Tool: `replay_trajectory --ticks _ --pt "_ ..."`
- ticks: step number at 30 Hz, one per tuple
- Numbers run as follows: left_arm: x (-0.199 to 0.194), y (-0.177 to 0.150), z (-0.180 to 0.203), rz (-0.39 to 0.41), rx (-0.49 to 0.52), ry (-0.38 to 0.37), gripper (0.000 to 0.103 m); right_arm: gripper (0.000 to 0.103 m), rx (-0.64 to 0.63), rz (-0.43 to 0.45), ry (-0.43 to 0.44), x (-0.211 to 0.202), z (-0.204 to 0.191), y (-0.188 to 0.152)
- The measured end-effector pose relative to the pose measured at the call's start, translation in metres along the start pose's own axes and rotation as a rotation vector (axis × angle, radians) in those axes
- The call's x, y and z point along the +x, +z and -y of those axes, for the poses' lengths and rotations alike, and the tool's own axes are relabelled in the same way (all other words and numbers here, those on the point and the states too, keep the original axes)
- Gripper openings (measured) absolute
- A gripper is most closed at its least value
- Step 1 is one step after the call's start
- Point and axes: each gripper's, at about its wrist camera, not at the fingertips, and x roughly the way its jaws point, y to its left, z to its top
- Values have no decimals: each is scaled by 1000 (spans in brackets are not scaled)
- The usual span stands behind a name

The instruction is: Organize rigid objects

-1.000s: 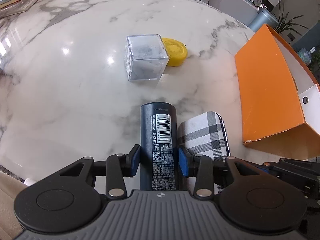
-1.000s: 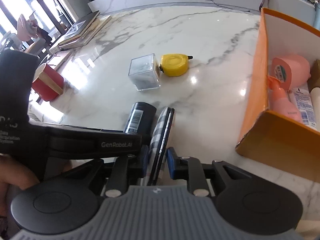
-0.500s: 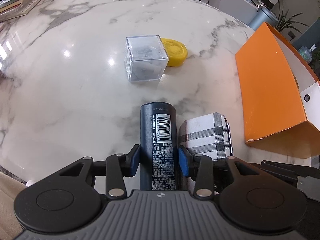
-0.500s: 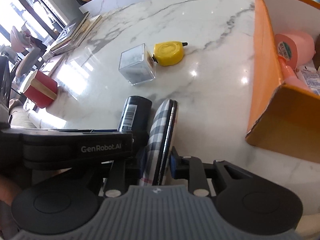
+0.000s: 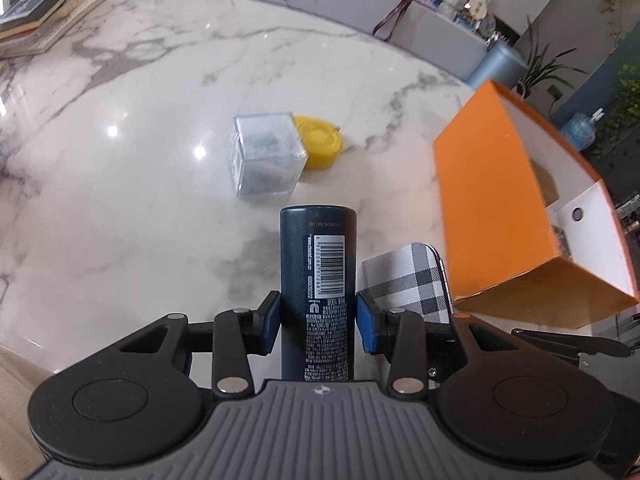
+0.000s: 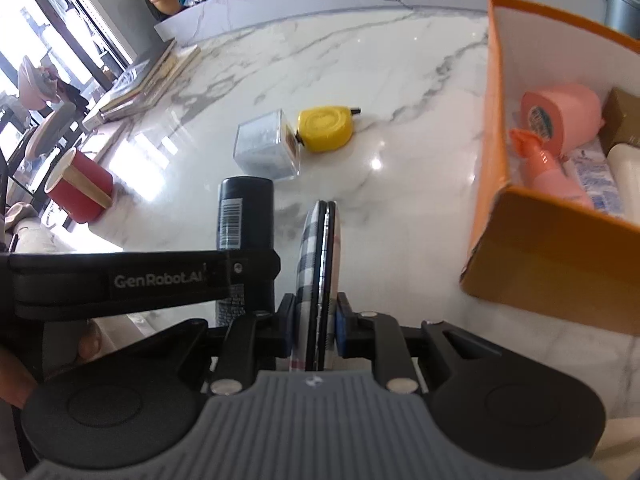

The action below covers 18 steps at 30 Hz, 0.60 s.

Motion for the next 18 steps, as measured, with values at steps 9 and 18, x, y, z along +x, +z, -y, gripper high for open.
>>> replay_trajectory --ticks 9,18 --pt "-29 4 11 88 21 -28 43 18 4 90 18 -37 1 3" --pt "-53 5 42 163 117 -49 41 18 -5 158 37 -66 1 4"
